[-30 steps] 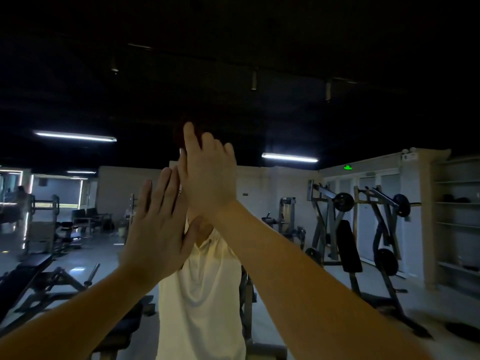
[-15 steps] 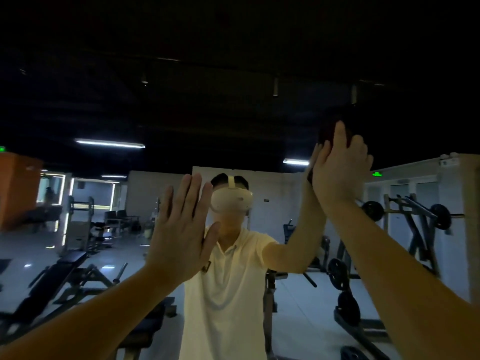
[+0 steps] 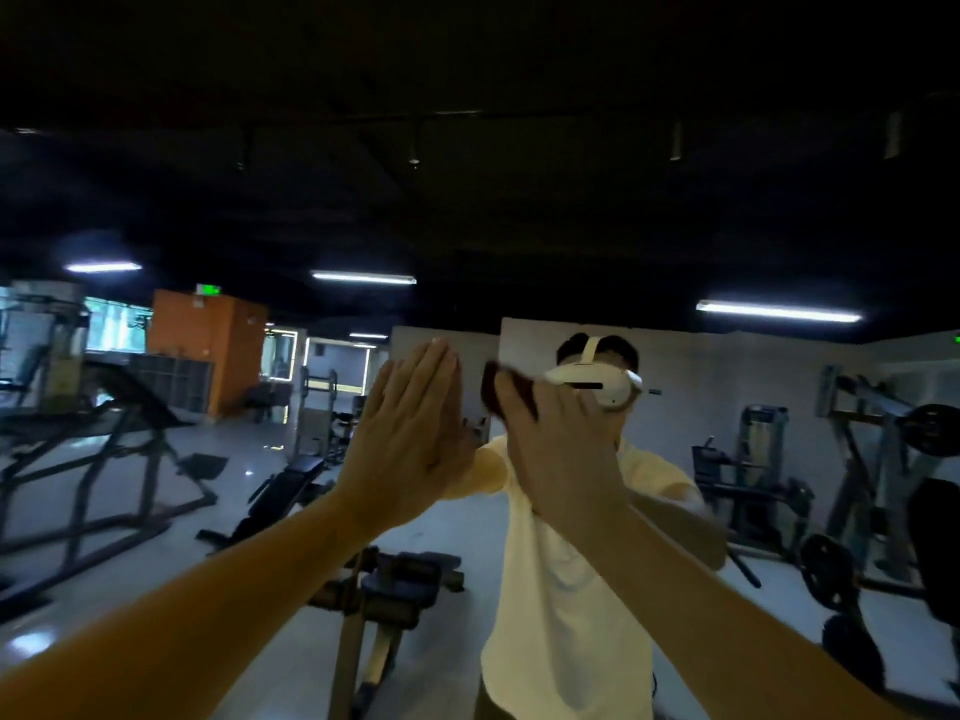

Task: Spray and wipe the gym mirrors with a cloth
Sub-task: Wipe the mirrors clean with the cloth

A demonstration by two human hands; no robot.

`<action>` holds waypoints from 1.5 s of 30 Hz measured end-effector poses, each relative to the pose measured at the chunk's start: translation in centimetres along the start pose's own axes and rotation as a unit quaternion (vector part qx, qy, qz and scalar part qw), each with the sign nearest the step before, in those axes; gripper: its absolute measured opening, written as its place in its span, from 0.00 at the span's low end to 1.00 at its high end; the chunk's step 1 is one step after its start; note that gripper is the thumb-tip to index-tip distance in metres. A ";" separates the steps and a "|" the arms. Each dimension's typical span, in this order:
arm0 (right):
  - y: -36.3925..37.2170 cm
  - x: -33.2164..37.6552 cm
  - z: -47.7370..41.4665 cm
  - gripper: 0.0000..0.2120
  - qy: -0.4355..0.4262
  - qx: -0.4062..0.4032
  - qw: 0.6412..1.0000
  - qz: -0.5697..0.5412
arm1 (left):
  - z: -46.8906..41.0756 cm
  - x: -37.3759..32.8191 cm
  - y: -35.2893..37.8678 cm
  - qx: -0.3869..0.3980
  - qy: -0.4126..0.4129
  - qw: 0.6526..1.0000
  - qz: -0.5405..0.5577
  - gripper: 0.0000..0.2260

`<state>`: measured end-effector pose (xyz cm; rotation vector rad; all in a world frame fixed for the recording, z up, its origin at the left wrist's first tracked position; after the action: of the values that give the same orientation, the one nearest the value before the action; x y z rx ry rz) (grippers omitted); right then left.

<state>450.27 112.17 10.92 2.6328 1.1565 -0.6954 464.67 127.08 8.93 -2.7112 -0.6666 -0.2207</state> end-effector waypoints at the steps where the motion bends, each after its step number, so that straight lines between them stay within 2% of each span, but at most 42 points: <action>1: 0.0 0.3 2.0 0.23 -0.055 -0.003 0.999 0.001 | 1.4 0.6 -0.4 0.005 -0.004 1.000 0.005 0.33; 4: -0.6 -1.3 4.6 0.21 -0.191 0.012 0.981 0.020 | 4.2 2.6 -2.0 0.001 0.003 1.000 0.031 0.33; 6: -0.9 -3.6 2.5 0.24 -0.196 0.025 0.980 0.018 | 4.7 4.6 -3.1 0.000 -0.008 0.999 0.038 0.35; 8: -1.3 -5.9 -1.5 0.31 -0.095 0.033 0.995 0.025 | 4.5 6.9 -3.9 0.012 -0.042 0.998 0.040 0.33; 12: -1.4 -8.0 -10.4 0.25 0.135 0.000 0.988 0.072 | 3.2 10.8 -4.9 0.015 -0.066 0.998 0.017 0.33; 15: -0.7 -4.5 -13.7 0.26 0.234 -0.006 0.972 0.034 | 2.7 14.2 -4.9 -0.010 -0.049 0.999 -0.009 0.33; 17: -0.4 0.2 -13.4 0.28 0.205 -0.006 0.978 0.026 | 2.3 16.1 -4.6 -0.027 -0.056 0.998 -0.033 0.32; 19: 0.1 6.5 -10.8 0.30 0.119 -0.025 0.992 0.019 | 2.1 17.7 -4.0 -0.038 -0.068 0.996 -0.049 0.32; 22: 1.1 14.7 -4.3 0.22 -0.070 -0.005 0.997 -0.008 | 2.7 19.1 -2.8 -0.037 -0.076 0.996 -0.032 0.36; 24: 1.7 16.2 -3.0 0.19 -0.181 0.026 0.983 -0.016 | 3.1 19.6 -1.9 -0.045 -0.059 0.997 -0.023 0.37; 25: 1.7 15.7 -4.1 0.16 -0.204 0.035 0.978 -0.024 | 3.0 19.8 -1.7 -0.055 -0.054 0.997 -0.019 0.36; 27: 1.2 12.9 -8.7 0.08 -0.148 0.046 0.987 -0.046 | 3.0 20.0 -1.4 -0.071 -0.054 0.996 -0.009 0.36; 29: 1.0 8.6 -14.0 0.15 -0.064 0.016 0.997 0.030 | 2.9 20.1 -1.2 -0.074 -0.050 0.996 0.000 0.36; 31: 0.4 4.2 -18.5 0.22 0.057 -0.027 0.994 0.088 | 3.0 20.2 -1.1 -0.075 -0.046 0.996 0.013 0.36; 33: 0.6 2.6 -20.8 0.23 0.178 -0.048 0.980 0.073 | 3.0 20.2 -1.0 -0.072 -0.048 0.996 0.025 0.36; 35: 1.3 4.8 -21.4 0.24 0.235 -0.059 0.968 0.062 | 3.0 20.1 -0.9 -0.066 -0.053 0.996 0.023 0.36; 41: 2.7 14.4 -16.1 0.24 0.164 -0.037 0.986 0.004 | 3.2 20.4 -0.9 -0.092 -0.018 0.995 0.043 0.35; 45: 2.6 16.5 -10.7 0.25 0.030 -0.019 0.999 0.001 | 3.1 20.5 -1.0 -0.099 -0.009 0.993 0.059 0.36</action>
<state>465.54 124.80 12.21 2.6388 1.1712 -0.5911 482.42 137.65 10.96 -2.9347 -0.5116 -0.2468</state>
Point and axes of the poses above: each hand's wrist, its own z-axis away from the middle knuckle, its own y-axis out of the palm, x = y × z, the point moved 1 cm from there along -z, towards the middle knuckle, and after that the axes turned 8 degrees about z, right-handed, at the moved point
